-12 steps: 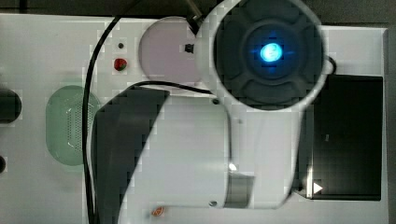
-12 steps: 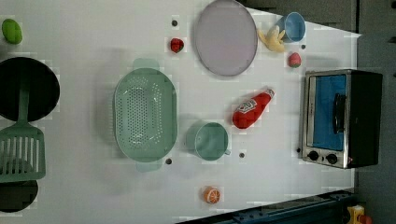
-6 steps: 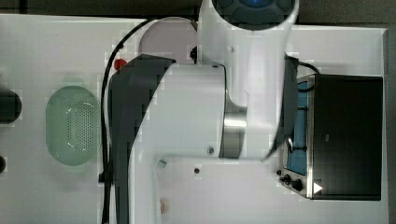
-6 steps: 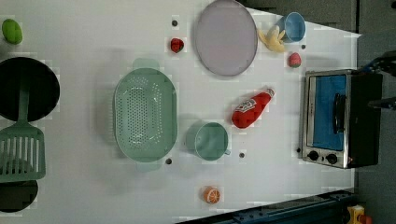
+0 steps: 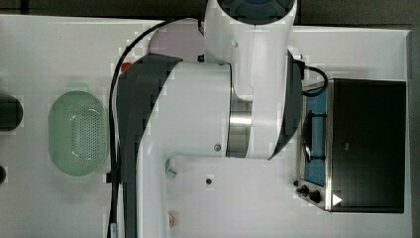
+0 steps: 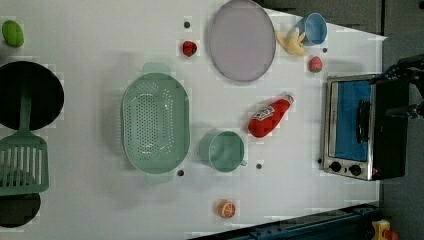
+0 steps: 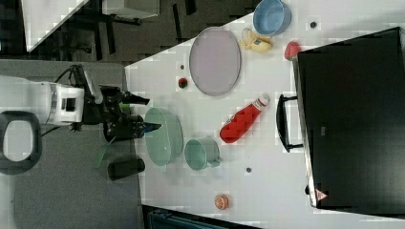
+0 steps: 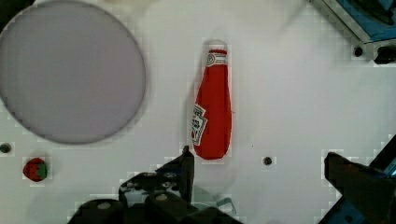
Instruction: Pick Ketchup from oven and place it on table.
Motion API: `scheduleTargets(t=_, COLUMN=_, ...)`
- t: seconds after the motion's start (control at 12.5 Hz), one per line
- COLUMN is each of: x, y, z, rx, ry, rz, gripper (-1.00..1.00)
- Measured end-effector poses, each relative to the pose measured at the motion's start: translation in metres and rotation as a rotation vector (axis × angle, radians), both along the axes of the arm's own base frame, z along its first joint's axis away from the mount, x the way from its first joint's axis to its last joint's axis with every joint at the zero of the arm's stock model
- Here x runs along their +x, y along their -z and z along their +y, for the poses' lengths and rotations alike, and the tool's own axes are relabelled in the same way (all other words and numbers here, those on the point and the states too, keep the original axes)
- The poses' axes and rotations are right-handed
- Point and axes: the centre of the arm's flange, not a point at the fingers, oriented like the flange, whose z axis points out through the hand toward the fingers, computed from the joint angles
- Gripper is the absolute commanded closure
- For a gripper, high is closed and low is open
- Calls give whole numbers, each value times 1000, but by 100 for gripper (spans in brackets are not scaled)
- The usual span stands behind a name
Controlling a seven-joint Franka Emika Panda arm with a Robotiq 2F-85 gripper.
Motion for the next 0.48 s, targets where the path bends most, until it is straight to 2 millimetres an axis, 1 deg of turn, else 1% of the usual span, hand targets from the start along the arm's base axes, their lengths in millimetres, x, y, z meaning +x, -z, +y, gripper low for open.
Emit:
scheduleTargets(t=0.16, x=-4, y=-20, z=-5, rx=3, ry=8, rz=-51, gripper=-100)
scheduleTargets(t=0.24, x=-7, y=-24, z=-3, rx=14, ry=7, rz=-55, gripper=-100)
scheduleTargets(t=0.32, x=-6, y=-25, z=-1, rx=13, ry=4, rz=-62, gripper=-100)
scheduleTargets(t=0.48, x=-8, y=-20, z=-1, rx=36, ry=11, rz=-42, gripper=-100)
